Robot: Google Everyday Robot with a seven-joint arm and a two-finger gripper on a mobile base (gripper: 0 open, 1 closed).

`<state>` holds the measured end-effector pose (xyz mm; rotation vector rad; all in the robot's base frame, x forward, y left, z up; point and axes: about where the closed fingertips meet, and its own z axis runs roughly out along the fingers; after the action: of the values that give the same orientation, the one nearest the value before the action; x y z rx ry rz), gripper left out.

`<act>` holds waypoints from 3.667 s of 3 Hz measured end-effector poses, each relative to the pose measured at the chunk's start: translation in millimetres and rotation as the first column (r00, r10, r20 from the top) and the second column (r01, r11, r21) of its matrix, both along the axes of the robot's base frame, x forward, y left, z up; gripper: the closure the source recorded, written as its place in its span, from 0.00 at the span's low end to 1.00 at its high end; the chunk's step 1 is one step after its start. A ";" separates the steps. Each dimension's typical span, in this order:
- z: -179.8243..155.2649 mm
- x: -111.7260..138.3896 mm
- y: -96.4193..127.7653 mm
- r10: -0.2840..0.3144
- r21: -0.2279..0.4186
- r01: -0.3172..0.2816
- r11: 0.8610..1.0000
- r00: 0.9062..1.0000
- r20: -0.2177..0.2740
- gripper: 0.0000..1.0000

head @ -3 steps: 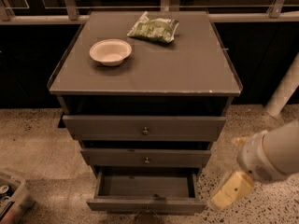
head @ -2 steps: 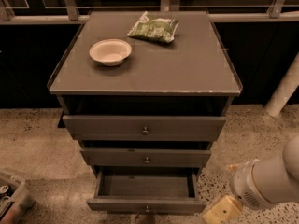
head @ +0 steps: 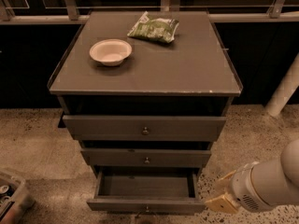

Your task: Close bottom drawer

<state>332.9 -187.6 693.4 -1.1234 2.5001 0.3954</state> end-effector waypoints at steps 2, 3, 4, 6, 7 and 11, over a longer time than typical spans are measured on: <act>-5.2 1.0 0.3 -0.013 0.003 0.013 1.000 1.000 0.001 0.98; -47.9 0.0 4.6 -0.069 0.050 0.070 0.996 0.997 -0.030 1.00; -100.0 7.2 11.0 -0.129 0.099 0.131 0.986 0.991 -0.027 1.00; -181.4 35.9 22.8 -0.199 0.143 0.201 0.969 0.980 -0.028 1.00; -188.2 31.3 21.1 -0.227 0.139 0.229 0.963 0.973 -0.034 1.00; -315.6 52.3 17.9 -0.268 0.312 0.298 0.902 0.954 -0.136 1.00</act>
Offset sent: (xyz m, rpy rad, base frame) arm 0.0028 -0.0004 -0.0133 0.0096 0.0014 -0.0316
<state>385.2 -169.7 377.8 -0.6127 2.4986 0.7601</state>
